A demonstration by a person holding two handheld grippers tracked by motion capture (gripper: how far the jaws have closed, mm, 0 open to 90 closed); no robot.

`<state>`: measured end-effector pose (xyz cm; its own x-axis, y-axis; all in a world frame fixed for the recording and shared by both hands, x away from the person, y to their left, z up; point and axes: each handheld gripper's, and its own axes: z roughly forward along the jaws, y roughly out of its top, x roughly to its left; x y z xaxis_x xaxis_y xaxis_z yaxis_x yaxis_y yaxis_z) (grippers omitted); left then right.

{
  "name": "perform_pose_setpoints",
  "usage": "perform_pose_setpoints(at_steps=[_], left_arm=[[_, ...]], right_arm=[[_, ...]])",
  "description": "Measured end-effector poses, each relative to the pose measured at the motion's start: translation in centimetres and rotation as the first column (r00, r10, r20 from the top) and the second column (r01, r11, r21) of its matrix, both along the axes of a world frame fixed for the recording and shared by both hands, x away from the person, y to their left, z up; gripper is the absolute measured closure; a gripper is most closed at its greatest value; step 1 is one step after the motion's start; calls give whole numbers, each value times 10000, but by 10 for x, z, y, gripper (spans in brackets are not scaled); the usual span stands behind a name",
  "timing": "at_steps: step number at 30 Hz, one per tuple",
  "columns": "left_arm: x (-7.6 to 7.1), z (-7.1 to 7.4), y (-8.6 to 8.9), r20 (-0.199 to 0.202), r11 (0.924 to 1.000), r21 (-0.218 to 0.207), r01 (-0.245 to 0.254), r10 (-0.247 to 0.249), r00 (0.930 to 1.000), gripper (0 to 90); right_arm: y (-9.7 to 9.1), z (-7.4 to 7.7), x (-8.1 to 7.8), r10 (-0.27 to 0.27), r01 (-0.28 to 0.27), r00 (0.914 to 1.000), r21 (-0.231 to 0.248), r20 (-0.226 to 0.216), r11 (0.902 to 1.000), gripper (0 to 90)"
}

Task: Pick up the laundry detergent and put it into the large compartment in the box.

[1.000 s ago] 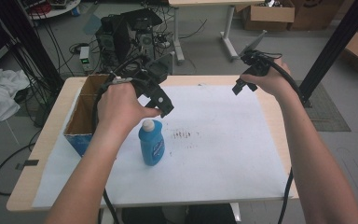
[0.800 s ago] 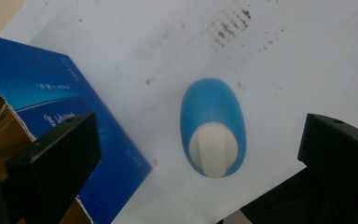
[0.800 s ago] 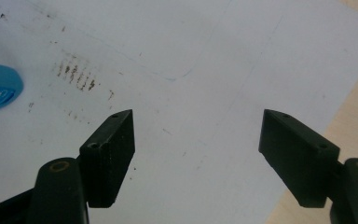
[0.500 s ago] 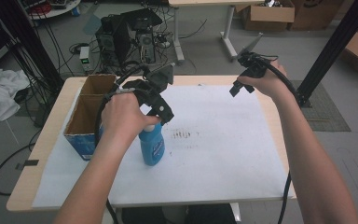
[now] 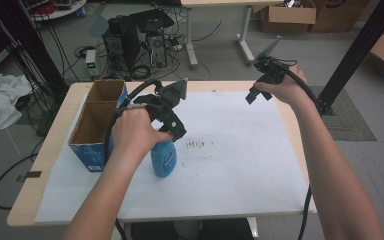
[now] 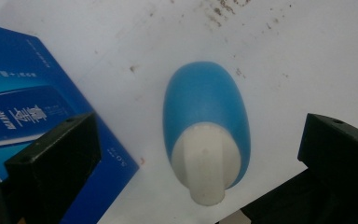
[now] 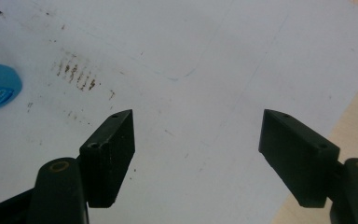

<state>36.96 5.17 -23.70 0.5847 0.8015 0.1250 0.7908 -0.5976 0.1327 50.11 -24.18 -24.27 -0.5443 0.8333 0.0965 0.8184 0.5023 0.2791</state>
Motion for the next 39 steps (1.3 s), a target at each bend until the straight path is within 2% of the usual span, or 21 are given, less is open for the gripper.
perform_pose_setpoints(at_steps=[8,22,39], left_arm=[[0,-14,-2,-167,10000,34,17,-16,9999,1],[-3,-28,1,-339,9998,199,-48,54,9994,1],[0,-46,2,-560,9989,403,-246,268,9981,21]], right_arm=[[-1,-2,0,5,-5,10000,10,-10,10000,270],[1,-4,-2,-14,14,10000,22,5,10000,270],[1,-6,-2,-40,40,10000,38,-24,10000,270]])
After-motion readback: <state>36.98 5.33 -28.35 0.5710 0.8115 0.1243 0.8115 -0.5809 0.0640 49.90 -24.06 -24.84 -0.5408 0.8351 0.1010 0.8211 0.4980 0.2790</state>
